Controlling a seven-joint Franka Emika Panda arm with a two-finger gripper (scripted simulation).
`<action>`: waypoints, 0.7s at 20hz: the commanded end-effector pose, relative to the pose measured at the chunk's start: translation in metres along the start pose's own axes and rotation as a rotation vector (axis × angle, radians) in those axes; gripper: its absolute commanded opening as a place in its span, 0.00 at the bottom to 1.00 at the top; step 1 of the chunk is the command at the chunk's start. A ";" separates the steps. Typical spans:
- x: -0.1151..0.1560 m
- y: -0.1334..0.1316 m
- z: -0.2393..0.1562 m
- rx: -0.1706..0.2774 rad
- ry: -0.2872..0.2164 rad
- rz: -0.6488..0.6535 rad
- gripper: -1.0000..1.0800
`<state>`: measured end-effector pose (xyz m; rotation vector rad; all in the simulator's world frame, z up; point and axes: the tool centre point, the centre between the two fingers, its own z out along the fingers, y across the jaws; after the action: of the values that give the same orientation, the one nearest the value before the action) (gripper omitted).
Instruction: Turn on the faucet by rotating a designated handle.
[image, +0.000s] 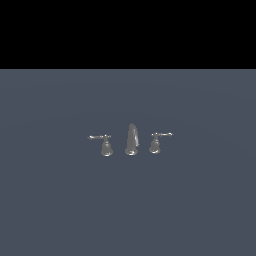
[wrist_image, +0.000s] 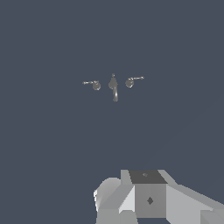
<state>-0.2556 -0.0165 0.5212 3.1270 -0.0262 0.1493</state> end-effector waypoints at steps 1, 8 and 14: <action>0.000 0.000 0.000 0.000 0.000 0.000 0.00; 0.001 -0.005 0.008 -0.001 -0.002 0.026 0.00; 0.005 -0.017 0.028 -0.004 -0.005 0.090 0.00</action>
<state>-0.2492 -0.0029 0.4997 3.1247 -0.1390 0.1436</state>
